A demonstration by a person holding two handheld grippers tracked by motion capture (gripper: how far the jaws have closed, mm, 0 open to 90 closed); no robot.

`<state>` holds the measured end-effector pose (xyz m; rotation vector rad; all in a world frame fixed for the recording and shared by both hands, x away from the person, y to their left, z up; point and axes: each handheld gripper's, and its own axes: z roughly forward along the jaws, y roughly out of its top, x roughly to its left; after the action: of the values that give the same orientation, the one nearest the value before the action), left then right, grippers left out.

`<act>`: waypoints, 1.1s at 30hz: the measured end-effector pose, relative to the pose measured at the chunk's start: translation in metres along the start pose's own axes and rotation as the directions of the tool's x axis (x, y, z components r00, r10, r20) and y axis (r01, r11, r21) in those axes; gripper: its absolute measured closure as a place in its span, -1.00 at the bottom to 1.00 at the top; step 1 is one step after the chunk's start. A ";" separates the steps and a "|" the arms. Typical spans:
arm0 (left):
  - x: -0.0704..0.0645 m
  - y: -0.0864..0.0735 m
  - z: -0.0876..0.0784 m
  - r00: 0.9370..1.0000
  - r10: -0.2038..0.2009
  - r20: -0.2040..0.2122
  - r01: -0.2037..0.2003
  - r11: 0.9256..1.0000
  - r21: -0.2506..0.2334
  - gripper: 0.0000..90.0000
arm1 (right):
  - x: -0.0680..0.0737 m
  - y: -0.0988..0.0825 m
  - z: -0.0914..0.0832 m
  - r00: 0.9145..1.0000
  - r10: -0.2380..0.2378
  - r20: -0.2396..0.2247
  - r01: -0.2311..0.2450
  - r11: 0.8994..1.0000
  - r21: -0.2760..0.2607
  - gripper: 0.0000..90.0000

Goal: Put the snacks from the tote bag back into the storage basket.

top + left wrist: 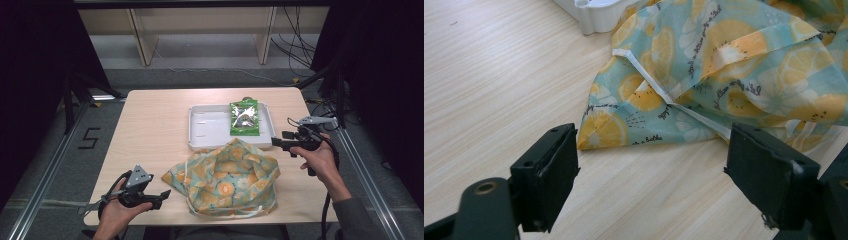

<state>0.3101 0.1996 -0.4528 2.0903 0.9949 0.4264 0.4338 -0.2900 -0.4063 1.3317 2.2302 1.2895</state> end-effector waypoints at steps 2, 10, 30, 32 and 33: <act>-0.001 0.000 0.001 1.000 -0.011 -0.004 0.010 1.000 -0.013 -0.55 | 0.002 -0.004 -0.003 1.000 -0.007 -0.001 0.007 1.000 -0.023 -0.07; -0.002 0.000 0.002 1.000 -0.019 0.000 0.019 1.000 -0.010 -0.55 | 0.005 -0.018 -0.017 0.999 -0.033 -0.001 0.033 0.999 -0.016 -0.08; -0.001 0.000 0.002 1.000 0.005 0.000 -0.005 1.000 0.007 -0.55 | 0.011 -0.055 -0.041 1.000 0.001 0.006 -0.001 1.000 0.019 -0.19; -0.001 0.000 0.002 1.000 0.003 -0.001 -0.003 1.000 0.007 -0.55 | 0.010 -0.057 -0.043 1.000 -0.021 -0.010 0.021 1.000 0.015 -0.21; -0.001 0.000 0.002 1.000 0.003 -0.001 -0.003 1.000 0.011 -0.55 | 0.014 -0.059 -0.044 1.000 0.001 -0.009 -0.001 1.000 0.006 -0.21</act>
<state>0.3107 0.1980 -0.4545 2.1016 0.9968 0.4250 0.3654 -0.3151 -0.4241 1.3321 2.2409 1.2928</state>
